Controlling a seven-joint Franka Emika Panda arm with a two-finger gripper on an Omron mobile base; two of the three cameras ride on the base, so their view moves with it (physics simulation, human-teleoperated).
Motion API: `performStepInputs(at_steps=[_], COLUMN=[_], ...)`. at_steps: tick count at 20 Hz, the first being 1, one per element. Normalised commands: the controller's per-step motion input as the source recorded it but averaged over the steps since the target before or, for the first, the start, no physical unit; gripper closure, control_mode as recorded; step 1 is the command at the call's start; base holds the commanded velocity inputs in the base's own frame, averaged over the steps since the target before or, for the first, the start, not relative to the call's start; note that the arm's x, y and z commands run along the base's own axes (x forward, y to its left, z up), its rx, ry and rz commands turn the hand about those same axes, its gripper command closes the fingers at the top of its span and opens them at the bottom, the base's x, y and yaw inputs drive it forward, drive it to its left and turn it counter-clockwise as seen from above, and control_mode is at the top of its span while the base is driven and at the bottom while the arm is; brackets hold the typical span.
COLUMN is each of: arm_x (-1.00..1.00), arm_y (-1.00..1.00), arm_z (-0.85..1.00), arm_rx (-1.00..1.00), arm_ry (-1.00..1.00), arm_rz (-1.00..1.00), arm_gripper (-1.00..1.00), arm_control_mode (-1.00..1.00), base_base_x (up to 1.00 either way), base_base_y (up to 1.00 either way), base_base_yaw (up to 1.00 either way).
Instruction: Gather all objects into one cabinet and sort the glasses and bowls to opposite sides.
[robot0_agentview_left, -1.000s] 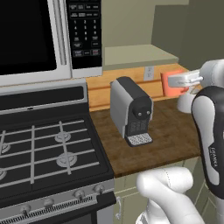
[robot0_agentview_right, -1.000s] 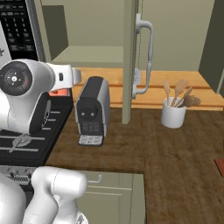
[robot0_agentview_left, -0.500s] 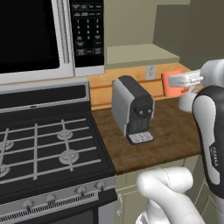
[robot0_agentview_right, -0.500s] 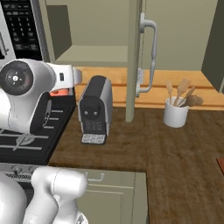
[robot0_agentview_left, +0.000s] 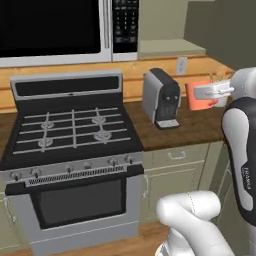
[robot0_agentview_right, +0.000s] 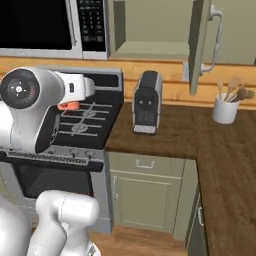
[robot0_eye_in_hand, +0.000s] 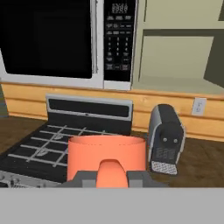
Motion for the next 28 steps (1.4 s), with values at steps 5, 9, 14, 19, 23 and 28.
performStepInputs(at_steps=[5, 9, 14, 19, 23, 28], arm_x=[0.0, 0.0, 0.0, 0.0, 0.0, 0.0], arm_y=[0.0, 0.0, 0.0, 0.0, 0.0, 0.0], arm_z=[0.0, 0.0, 0.0, 0.0, 0.0, 0.0], arm_rx=[0.0, 0.0, 0.0, 0.0, 0.0, 0.0], arm_ry=[0.0, 0.0, 0.0, 0.0, 0.0, 0.0], arm_rz=[0.0, 0.0, 0.0, 0.0, 0.0, 0.0], arm_gripper=[1.0, 1.0, 1.0, 1.0, 1.0, 1.0], arm_control_mode=[1.0, 1.0, 1.0, 1.0, 1.0, 1.0], base_base_x=[-0.79, -0.42, -0.41, -0.39, -0.37, -0.36], base_base_y=[0.96, 0.82, 0.79, 0.73, 0.68, 0.65], base_base_yaw=[0.63, 0.95, 0.96, 0.98, 1.0, 1.0])
